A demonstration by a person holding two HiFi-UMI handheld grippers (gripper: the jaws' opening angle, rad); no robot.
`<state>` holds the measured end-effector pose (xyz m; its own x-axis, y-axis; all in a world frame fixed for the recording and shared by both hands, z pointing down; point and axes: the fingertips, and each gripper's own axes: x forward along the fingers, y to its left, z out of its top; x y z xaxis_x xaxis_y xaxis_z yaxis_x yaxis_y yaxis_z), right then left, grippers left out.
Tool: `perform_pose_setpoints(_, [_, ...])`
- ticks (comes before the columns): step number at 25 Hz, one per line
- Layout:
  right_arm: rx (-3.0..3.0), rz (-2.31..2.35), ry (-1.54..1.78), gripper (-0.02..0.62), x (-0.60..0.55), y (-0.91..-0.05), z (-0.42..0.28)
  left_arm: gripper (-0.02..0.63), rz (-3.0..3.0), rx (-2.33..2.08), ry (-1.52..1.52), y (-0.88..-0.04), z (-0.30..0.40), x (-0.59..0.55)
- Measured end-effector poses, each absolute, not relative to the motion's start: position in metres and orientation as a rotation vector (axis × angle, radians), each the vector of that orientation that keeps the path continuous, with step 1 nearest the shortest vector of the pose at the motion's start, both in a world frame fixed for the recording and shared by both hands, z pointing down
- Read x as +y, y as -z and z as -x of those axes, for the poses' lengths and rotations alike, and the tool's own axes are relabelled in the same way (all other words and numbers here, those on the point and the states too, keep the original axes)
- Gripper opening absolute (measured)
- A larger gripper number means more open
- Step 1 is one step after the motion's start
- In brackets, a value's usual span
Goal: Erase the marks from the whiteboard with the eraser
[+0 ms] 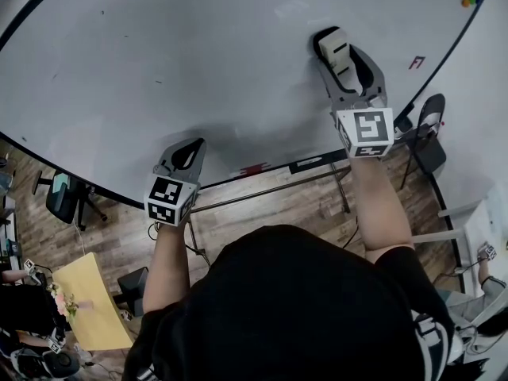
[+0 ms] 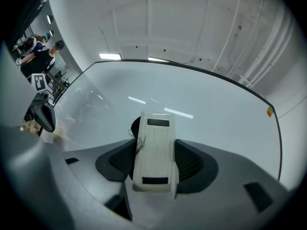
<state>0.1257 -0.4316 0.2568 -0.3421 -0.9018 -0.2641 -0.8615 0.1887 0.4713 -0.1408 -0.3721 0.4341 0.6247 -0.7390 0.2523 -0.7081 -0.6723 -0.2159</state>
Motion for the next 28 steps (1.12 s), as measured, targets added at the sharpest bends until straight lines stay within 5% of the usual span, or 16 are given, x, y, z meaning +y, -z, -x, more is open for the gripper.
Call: perform_pose_setpoints(28, [-2.356,-1.349,1.001,0.244,-0.406,-0.311,0.027,0.011,2.737,1.308,0.481,-0.443,0.181,-0.364])
